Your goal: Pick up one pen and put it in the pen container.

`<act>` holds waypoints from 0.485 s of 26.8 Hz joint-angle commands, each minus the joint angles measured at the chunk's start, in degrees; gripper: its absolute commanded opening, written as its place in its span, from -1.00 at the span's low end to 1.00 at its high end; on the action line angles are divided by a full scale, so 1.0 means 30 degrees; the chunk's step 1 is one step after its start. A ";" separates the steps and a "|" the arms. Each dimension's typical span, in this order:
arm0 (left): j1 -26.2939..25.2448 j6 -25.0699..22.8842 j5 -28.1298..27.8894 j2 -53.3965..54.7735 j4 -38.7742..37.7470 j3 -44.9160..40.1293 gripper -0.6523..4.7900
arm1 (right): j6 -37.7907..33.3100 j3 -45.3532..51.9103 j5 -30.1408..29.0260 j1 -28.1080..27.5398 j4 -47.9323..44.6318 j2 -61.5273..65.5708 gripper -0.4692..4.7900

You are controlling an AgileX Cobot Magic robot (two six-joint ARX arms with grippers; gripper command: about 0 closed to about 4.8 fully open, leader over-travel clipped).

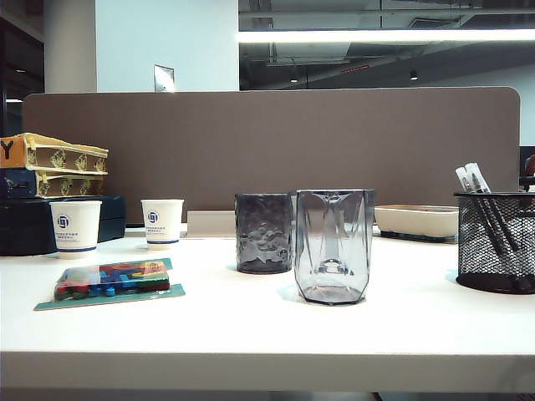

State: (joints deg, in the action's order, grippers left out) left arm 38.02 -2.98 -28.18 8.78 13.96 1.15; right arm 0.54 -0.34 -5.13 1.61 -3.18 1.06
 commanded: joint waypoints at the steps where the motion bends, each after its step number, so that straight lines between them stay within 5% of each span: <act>1: -0.1064 0.0007 -0.0918 -0.2324 -0.0918 -0.0248 -0.78 | 0.0051 0.0102 0.0532 0.0007 -0.0204 0.0015 -0.83; 13: -0.5472 0.0670 0.0845 -0.2878 0.0415 -0.0248 -0.78 | 0.0051 0.0095 0.1348 0.0051 -0.0015 -0.0131 -0.83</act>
State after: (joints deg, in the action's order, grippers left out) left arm 22.22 -1.43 -26.15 0.12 15.22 0.23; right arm 0.58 -0.34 -2.48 1.67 -2.26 0.67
